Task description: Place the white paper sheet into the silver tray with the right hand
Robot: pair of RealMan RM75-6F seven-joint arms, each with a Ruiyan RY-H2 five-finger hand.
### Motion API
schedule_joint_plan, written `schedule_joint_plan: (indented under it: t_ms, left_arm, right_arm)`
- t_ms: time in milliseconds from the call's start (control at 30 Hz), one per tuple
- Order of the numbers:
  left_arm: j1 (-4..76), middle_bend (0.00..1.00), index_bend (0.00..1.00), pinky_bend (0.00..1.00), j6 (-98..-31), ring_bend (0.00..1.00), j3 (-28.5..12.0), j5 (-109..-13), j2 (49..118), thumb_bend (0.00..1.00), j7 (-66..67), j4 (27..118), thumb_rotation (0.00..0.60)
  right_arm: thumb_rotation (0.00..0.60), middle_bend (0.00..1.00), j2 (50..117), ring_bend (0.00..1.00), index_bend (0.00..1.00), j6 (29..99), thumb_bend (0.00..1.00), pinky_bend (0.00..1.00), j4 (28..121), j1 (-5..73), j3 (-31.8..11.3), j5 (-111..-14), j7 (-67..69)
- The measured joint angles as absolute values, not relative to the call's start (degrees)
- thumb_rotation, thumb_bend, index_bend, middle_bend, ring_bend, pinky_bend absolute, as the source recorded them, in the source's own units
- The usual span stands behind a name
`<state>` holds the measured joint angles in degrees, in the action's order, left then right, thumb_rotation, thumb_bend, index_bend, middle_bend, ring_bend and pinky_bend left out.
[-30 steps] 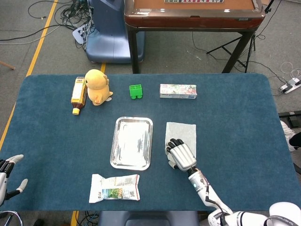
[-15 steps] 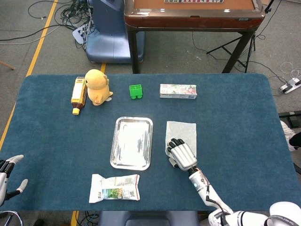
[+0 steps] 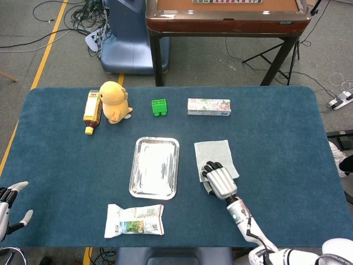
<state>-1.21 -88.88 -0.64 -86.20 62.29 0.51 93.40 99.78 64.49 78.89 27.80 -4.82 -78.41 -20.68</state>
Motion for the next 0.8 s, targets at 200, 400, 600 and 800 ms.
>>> schedule_joint_plan:
  t_ms: [200,400,600,800]
  left_arm:
    - [-1.2,0.22,0.2,0.13,-88.9,0.21,-0.7,-86.2,62.2,0.25,0.5,93.4,0.6]
    - [-1.2,0.22,0.2,0.13,-89.0,0.21,-0.7,-86.2,62.0,0.25,0.6,93.6,0.6]
    - [-1.4,0.22,0.2,0.13,-89.2,0.21,-0.6,-86.3,61.7,0.25,0.9,94.0,0.6]
    - [-1.8,0.22,0.2,0.13,-89.8,0.21,-0.4,-86.3,61.4,0.25,1.4,94.8,0.6]
  right_arm:
    - [0.6,0.35,98.0,0.18,0.57,66.7,0.55,0.27,79.9,27.0,-5.1,-79.2,-19.1]
    - [0.6,0.35,95.4,0.18,0.57,68.5,0.55,0.27,81.8,26.8,-6.7,-79.9,-18.1]
    - [0.6,0.36,92.0,0.18,0.57,69.0,0.55,0.27,83.9,28.9,-10.6,-80.9,-15.8]
    - [0.6,0.36,89.3,0.18,0.57,67.3,0.55,0.27,85.8,34.2,-15.7,-82.5,-14.0]
